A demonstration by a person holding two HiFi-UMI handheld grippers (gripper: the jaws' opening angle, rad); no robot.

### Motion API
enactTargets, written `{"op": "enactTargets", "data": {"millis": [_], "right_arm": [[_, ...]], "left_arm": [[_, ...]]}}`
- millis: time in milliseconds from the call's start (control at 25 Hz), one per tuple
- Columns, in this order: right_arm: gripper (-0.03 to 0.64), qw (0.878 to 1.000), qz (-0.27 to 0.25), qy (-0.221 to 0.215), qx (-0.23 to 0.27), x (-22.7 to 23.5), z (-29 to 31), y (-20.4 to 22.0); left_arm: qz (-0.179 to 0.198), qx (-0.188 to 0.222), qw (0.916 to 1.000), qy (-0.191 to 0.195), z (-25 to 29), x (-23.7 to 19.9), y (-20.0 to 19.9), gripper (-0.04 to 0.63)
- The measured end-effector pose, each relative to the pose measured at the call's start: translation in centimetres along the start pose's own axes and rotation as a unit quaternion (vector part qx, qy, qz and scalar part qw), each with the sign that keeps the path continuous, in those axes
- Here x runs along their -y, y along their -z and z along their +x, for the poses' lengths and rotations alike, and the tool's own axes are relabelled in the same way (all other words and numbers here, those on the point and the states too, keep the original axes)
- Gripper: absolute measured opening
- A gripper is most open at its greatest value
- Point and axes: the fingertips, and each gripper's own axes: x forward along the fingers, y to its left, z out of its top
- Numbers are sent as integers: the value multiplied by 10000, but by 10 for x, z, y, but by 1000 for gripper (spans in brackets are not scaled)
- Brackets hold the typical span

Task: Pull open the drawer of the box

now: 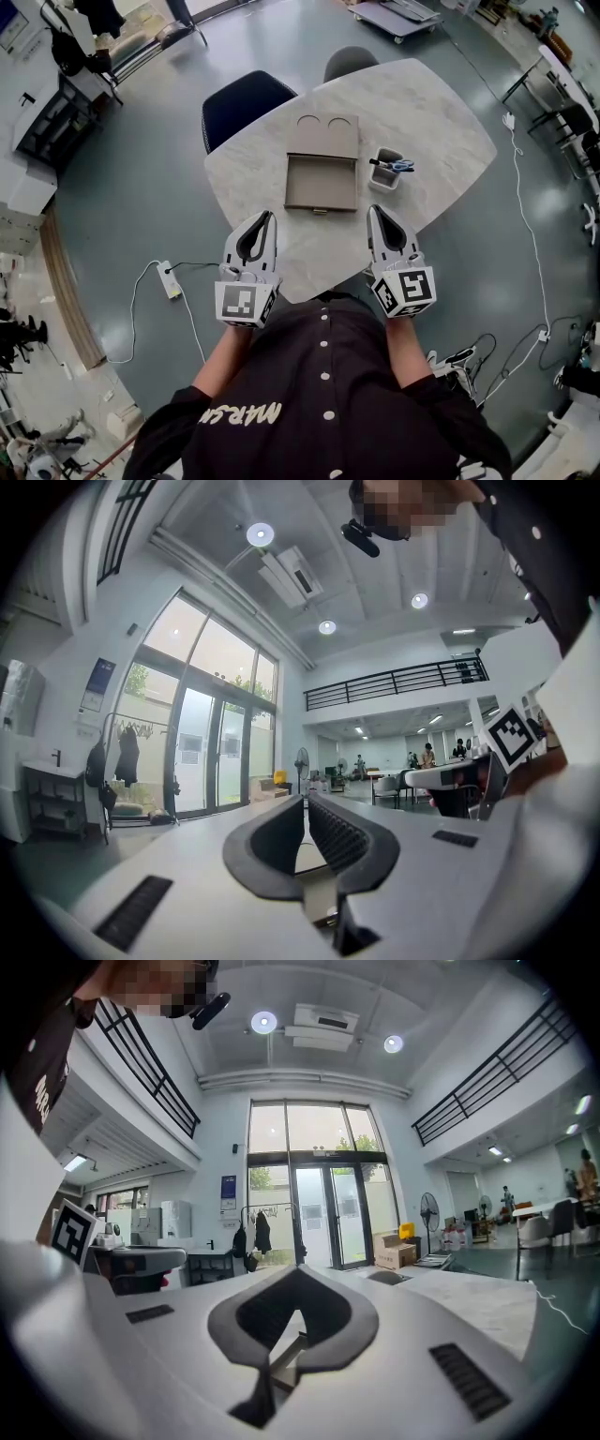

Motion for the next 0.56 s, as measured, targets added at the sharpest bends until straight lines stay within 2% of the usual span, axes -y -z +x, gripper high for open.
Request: {"op": "enactTargets", "data": {"millis": [560], "right_arm": [[-3, 10000, -38, 21, 16, 3, 4, 0]], "left_arm": [[31, -17, 10000, -1, 6, 0, 0, 26]]}}
